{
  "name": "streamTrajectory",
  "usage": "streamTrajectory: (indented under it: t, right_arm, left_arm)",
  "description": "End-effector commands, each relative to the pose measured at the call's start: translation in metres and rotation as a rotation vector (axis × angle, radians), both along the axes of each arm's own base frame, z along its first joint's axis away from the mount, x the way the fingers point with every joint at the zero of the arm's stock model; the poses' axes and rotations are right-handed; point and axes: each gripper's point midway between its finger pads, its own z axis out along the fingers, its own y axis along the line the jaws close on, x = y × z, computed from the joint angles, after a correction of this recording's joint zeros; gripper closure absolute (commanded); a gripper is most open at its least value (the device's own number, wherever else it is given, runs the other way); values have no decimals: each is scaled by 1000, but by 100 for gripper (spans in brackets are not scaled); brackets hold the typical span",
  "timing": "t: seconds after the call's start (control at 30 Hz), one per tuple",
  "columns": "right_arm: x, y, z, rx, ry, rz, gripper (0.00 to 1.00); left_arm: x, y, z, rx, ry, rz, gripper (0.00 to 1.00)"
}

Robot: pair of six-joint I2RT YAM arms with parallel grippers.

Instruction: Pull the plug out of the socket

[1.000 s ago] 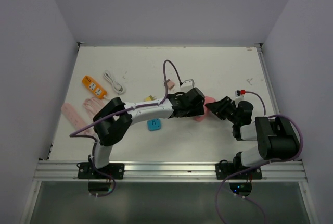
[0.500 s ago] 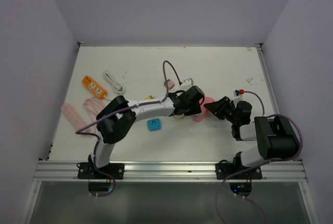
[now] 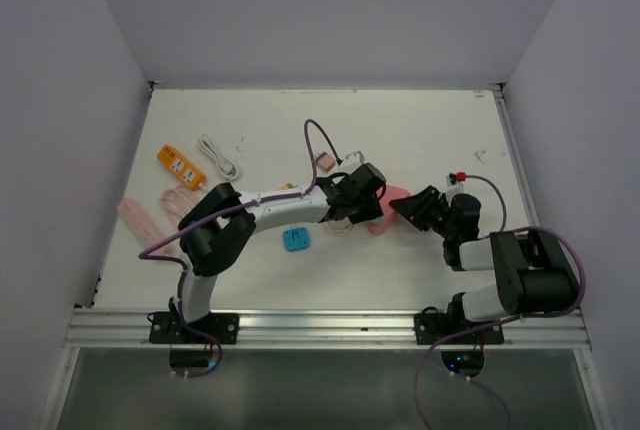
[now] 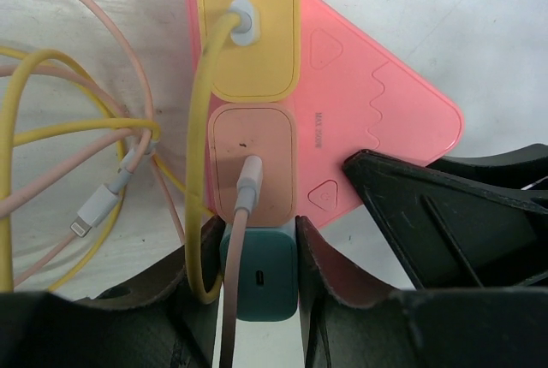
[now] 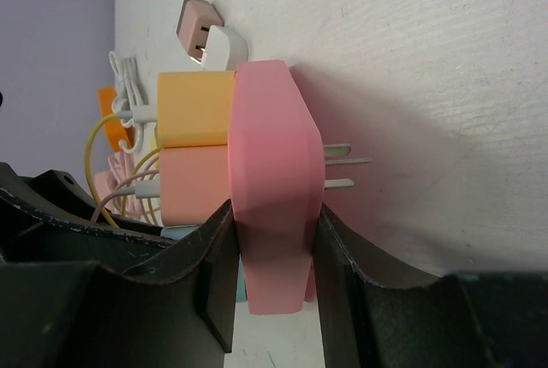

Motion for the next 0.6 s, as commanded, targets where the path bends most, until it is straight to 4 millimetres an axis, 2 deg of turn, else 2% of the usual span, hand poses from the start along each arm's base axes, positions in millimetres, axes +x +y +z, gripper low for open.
streamTrajectory:
  t: [0.0,0.27,0.57]
  right_arm:
    - [-2,-39,-41,-160,122,-165,100]
    - [-5,-48,-50,-178,179,-221,100]
    - [-4,-47,-51,-179,183,-210,100]
  left_arm:
    - [13,17,41,-32,-47,54,100]
    - [12,29,54,4,-45,61,100]
    - [14,35,49,53,-11,22,100]
